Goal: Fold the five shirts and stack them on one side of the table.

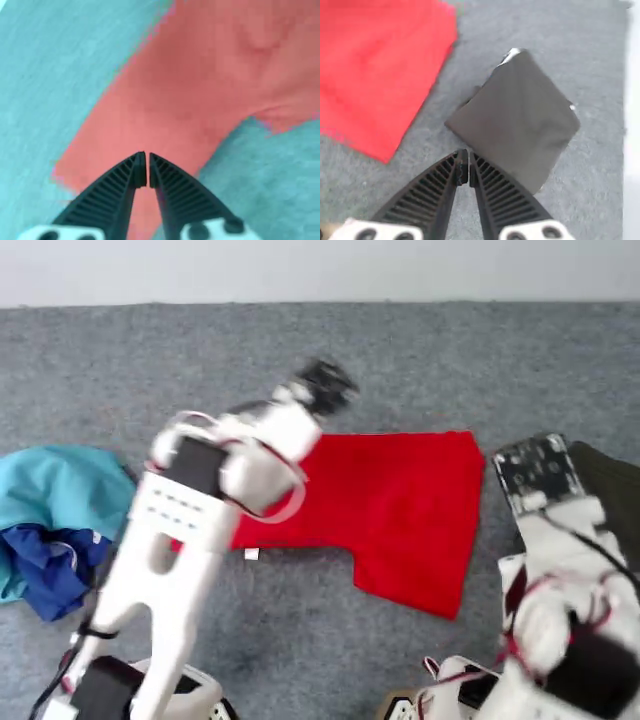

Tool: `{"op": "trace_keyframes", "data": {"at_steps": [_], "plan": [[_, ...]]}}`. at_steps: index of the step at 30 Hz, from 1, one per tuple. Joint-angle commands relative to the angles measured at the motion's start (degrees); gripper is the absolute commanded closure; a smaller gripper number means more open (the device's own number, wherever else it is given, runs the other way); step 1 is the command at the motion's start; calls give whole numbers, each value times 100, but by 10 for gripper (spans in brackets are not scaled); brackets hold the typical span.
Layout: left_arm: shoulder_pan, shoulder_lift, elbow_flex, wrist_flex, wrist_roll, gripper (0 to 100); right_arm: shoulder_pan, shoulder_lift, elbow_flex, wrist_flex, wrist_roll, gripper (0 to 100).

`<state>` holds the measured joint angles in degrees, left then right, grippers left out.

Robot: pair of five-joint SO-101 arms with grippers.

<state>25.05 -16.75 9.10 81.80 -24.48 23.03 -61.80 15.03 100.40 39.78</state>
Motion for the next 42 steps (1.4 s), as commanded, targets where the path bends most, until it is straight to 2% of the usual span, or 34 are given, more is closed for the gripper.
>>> {"op": "trace_keyframes", "data": {"at_steps": [1,7,12,14,20,27,31,37,39,42], "plan": [[862,211,84,-440,62,985,101,-338,-220,154,-387,988],[1653,1248,-180,-615,62,974,101,-708,-229,154,-791,986],[2242,1925,-523,-545,114,821,110,-831,-229,163,-818,987],[2444,2207,-602,-545,360,793,119,-875,-229,171,-818,987],[2945,3015,-1015,-299,369,783,119,-1086,-211,207,-818,987],[2963,4141,-1745,-360,378,783,127,-1156,-211,215,-818,987],[2945,4826,-2141,-378,378,804,127,-1138,-211,215,-800,987],[2804,5574,-2651,-334,360,921,127,-1147,-211,215,-782,987],[2778,5591,-2897,-123,343,982,127,-1147,-211,215,-782,988],[2778,5574,-3459,387,343,987,127,-1138,-211,215,-782,988]]}}
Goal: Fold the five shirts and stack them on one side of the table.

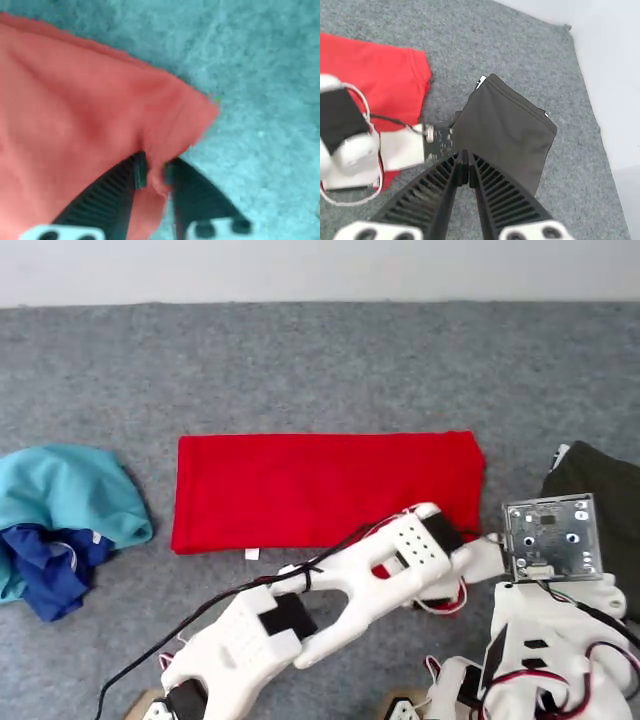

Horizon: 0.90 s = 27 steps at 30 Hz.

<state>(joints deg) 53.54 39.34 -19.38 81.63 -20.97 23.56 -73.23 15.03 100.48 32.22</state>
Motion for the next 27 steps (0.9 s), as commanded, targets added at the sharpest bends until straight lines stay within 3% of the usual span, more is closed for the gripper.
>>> {"op": "trace_keyframes", "data": {"at_steps": [1,8,22,27], "plan": [[-70,-26,-848,615,-9,987,75,13,-211,207,-35,988],[-448,35,-2035,1143,-18,987,75,13,-211,207,-44,988],[-1503,343,-2079,-413,-589,986,75,40,-202,207,-44,988],[-1758,774,-2088,-571,-932,963,75,40,-202,207,-26,988]]}}
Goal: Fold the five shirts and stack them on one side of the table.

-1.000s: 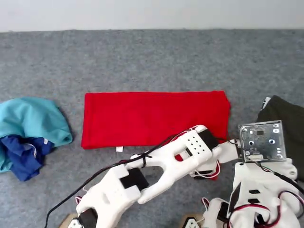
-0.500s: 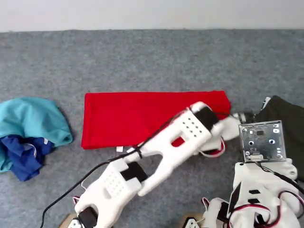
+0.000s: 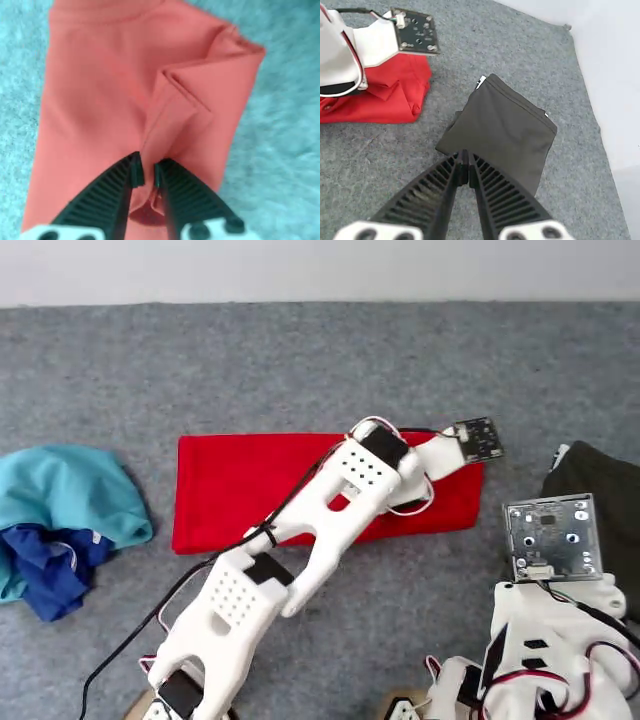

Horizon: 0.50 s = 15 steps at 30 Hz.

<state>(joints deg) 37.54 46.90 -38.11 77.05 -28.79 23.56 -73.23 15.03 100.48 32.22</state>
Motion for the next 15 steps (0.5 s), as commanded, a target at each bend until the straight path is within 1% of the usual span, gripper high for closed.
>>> {"op": "trace_keyframes", "data": {"at_steps": [1,3,5,7,10,15], "plan": [[-193,53,-224,-114,-141,938,75,40,-193,207,-26,988],[-273,88,-338,-62,-114,870,75,40,-158,207,-26,988],[-360,88,-479,9,193,810,75,22,-62,207,-26,988],[-448,97,-708,62,475,776,75,-4,-18,207,-26,988],[-633,105,-892,185,413,774,75,-4,-18,207,-26,988],[-923,105,-857,299,352,776,75,-4,-18,207,-18,988]]}}
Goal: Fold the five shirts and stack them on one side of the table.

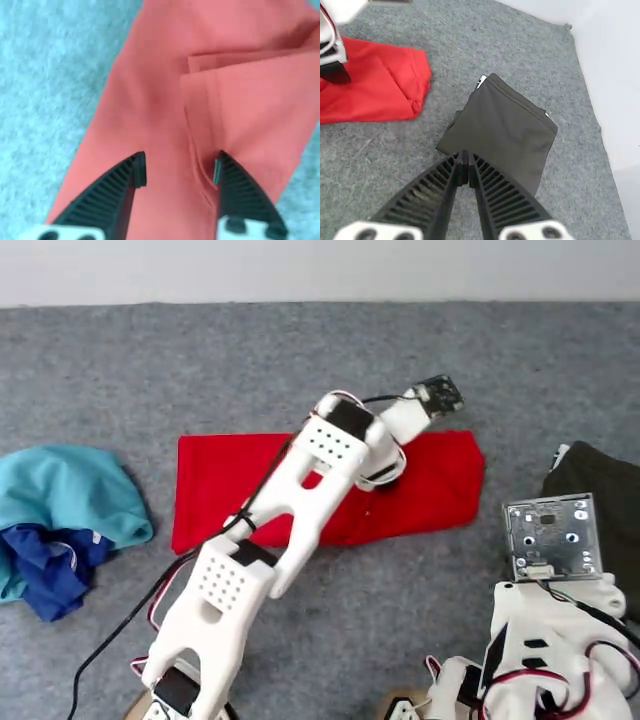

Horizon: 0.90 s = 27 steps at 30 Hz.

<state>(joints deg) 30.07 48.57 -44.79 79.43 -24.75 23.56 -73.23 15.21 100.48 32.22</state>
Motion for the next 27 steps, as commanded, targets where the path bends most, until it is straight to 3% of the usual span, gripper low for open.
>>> {"op": "trace_keyframes", "data": {"at_steps": [1,4,12,14,27], "plan": [[-220,-62,-189,62,-44,776,75,-4,-35,207,-18,988],[-237,-132,-286,202,-26,776,75,-4,-35,207,-18,988],[-114,-70,-2281,2013,290,776,75,-4,-62,207,-18,988],[-158,-88,-2484,2119,360,776,75,-4,-62,207,-26,988],[-62,-70,-998,2101,79,808,75,-4,-62,198,-26,988]]}}
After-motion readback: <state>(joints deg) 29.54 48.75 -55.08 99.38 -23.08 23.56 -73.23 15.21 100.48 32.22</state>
